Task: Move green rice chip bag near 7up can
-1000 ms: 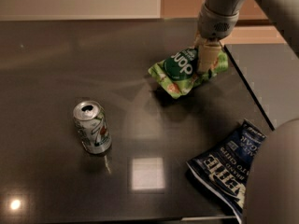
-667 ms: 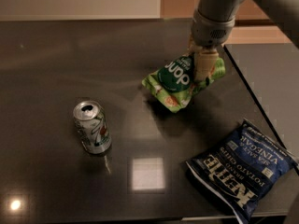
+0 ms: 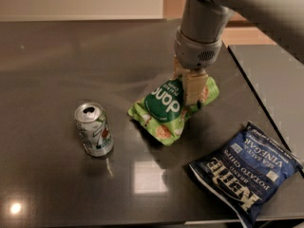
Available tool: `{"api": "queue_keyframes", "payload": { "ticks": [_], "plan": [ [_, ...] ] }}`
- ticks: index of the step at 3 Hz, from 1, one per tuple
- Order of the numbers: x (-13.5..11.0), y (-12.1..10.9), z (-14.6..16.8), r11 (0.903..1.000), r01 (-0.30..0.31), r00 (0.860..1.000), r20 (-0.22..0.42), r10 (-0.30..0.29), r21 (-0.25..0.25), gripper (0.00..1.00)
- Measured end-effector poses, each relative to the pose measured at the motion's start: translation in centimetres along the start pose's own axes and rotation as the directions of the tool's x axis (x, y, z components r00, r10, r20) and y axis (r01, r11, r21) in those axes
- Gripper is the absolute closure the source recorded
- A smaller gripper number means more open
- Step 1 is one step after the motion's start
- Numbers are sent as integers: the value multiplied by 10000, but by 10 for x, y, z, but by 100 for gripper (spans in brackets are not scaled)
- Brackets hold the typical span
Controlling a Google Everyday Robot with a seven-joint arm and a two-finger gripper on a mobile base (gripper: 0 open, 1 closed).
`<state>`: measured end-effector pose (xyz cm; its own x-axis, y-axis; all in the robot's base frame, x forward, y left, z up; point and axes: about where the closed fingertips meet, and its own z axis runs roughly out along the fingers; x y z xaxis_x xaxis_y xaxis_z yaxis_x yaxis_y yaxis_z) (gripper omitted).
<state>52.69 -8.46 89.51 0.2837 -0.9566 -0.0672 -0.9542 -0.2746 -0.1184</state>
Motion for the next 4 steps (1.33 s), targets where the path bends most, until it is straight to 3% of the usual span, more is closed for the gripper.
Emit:
{"api": "queue_keyframes", "payload": {
  "ticks": [2,4],
  "plan": [
    [-49,-4,1,9974,721,9962,498,-719,-25,100],
    [-66,-15,8,9954,910,9925,842,-883,-287,59]
  ]
}}
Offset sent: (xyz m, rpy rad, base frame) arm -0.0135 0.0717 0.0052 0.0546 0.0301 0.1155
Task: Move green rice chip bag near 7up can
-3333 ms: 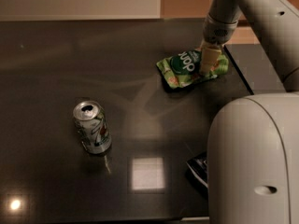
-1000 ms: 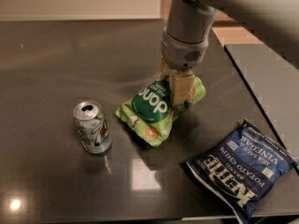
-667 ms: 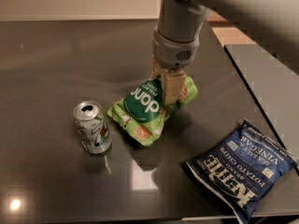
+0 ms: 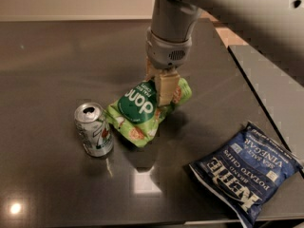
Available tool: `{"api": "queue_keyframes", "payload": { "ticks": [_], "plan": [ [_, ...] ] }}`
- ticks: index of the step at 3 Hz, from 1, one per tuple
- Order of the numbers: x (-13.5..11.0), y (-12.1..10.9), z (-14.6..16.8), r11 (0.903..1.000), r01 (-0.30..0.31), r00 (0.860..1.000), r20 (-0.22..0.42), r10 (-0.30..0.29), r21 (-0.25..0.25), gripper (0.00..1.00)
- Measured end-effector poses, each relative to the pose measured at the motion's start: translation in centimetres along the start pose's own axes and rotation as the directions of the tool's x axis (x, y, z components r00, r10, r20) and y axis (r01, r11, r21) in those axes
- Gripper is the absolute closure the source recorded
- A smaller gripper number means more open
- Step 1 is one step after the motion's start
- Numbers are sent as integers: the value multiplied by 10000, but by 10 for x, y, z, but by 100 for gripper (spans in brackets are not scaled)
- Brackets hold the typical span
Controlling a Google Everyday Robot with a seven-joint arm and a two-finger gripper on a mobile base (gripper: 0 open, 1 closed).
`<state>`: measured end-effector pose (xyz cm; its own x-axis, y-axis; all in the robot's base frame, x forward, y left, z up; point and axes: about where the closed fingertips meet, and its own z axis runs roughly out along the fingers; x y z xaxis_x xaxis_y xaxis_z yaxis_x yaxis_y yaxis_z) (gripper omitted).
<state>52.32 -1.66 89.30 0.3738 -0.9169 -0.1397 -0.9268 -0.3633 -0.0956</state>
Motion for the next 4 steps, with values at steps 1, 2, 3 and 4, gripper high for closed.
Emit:
{"api": "queue_keyframes", "payload": {
  "ticks": [1,2,3,4],
  "plan": [
    [1,-2,1,9999,-9,9999,123,10,-106,36],
    [0,-4,2,10000,0,9999,148,0,-9,13],
    [-2,-6,2,10000,10,9999,168,-12,78,0],
    [-2,-6,2,10000,11,9999,168,-12,79,0]
  ]
}}
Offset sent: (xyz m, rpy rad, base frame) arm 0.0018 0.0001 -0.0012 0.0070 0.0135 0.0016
